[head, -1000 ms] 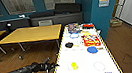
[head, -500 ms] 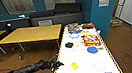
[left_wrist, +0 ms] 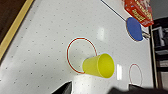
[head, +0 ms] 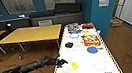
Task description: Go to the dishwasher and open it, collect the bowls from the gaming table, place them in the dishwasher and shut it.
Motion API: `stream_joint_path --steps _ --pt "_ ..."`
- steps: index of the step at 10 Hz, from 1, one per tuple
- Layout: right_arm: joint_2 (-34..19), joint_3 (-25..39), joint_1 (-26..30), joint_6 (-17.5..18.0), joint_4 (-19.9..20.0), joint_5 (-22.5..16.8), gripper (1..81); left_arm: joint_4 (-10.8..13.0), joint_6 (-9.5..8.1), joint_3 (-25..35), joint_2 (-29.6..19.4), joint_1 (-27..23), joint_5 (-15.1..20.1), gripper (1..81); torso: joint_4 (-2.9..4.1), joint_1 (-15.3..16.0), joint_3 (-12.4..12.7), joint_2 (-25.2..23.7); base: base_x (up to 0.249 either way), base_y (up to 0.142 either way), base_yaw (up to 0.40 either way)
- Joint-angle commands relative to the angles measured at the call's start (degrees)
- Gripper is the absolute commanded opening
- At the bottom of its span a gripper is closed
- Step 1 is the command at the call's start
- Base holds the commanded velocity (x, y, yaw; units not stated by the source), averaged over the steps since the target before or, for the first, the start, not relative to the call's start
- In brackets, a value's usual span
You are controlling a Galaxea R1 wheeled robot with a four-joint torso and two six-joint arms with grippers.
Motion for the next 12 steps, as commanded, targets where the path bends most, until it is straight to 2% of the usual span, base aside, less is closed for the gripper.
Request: stream_joint_path --steps 1,6,8,12 --pt "-2.73 1.07 2.55 0.08 -0.99 -3.71 1.0 0.26 -0.40 -1.85 2.12 -10.22 2.87 81.1 0.00 0.00 0.00 0.00 0.000 0.000 0.000" --pt "-1.14 -0.06 2.90 -0.01 -1.25 -3.80 1.0 0.17 -0.40 -8.71 7.23 -9.69 3.57 81.1 0.00 0.00 -0.02 0.00 0.000 0.000 0.000" --pt "-0.79 -0.16 3.69 0.08 -1.16 -5.38 1.0 0.35 -0.40 -11.27 8.82 -9.33 4.72 81.1 0.00 0.00 -0.02 0.00 0.000 0.000 0.000" --pt "-0.70 0.46 3.69 -0.01 -1.16 -5.38 1.0 0.61 -0.40 -12.06 10.57 -9.25 5.69 81.1 0.00 0.00 -0.02 0.00 0.000 0.000 0.000"
